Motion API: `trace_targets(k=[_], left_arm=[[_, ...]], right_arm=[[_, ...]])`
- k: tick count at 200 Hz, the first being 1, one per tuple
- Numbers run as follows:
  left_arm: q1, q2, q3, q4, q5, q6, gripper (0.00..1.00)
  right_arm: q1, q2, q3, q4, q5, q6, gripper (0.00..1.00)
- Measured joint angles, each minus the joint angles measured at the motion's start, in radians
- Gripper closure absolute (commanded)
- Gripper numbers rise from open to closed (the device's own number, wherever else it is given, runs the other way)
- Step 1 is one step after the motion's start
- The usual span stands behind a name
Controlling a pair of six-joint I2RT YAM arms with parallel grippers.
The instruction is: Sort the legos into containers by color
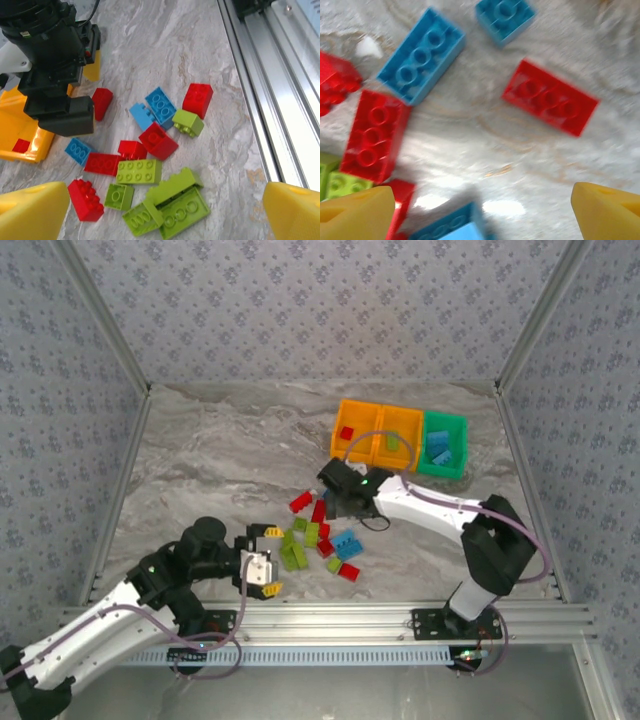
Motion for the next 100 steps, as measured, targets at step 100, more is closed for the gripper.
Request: trace_targets(k=[100], left_arm=[[0.012,0.075,0.0,0.14,0.015,-0.197,0.01]], right_arm=[[-0.205,0.201,0.025,0.044,-0.182,-0.472,0.22]])
